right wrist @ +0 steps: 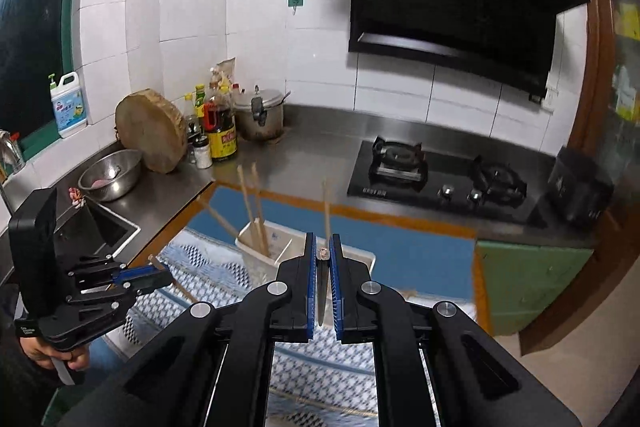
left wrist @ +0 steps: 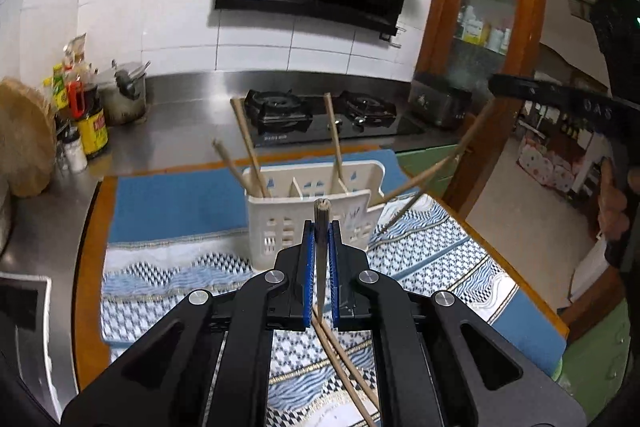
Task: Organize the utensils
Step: 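Lift both held chopsticks and carry them above the white caddy, then lower both held chopsticks into the white caddy and open both grippers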
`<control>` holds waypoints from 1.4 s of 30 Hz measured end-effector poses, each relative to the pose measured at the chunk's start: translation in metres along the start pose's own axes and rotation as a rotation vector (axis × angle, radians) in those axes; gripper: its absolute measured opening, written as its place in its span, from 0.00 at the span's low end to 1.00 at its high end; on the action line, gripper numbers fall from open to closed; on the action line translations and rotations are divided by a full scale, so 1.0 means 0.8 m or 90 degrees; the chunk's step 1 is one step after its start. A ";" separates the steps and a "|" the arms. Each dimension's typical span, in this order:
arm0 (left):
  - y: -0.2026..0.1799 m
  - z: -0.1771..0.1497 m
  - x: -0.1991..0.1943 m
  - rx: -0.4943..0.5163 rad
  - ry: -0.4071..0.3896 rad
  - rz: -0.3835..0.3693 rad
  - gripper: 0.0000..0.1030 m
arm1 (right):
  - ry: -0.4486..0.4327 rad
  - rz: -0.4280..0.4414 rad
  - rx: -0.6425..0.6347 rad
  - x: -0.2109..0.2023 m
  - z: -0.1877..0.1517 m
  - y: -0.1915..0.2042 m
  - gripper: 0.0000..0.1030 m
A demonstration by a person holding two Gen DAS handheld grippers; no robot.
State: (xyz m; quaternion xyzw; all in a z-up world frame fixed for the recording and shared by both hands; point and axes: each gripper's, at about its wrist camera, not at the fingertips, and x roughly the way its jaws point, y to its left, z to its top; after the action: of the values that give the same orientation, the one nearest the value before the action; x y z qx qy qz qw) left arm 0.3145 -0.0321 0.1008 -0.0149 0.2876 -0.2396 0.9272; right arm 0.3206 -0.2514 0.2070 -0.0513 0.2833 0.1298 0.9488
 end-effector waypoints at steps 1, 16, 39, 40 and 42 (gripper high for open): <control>0.000 0.008 -0.002 0.002 -0.003 -0.005 0.05 | -0.004 -0.004 -0.003 -0.001 0.009 -0.001 0.06; -0.009 0.141 -0.056 0.036 -0.164 0.032 0.05 | 0.033 -0.036 -0.019 0.076 0.044 -0.003 0.06; 0.041 0.134 0.072 -0.036 -0.133 0.053 0.06 | 0.084 -0.026 -0.016 0.152 0.000 -0.014 0.07; 0.041 0.132 0.074 -0.038 -0.129 0.053 0.07 | 0.082 -0.025 -0.015 0.151 -0.001 -0.015 0.07; 0.041 0.130 0.076 -0.035 -0.124 0.057 0.07 | 0.079 -0.029 -0.014 0.146 -0.002 -0.015 0.10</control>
State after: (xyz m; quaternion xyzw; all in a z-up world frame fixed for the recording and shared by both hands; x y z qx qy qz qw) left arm 0.4288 -0.0420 0.1500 -0.0509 0.2030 -0.1874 0.9597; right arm 0.4172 -0.2381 0.1421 -0.0764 0.3388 0.1080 0.9315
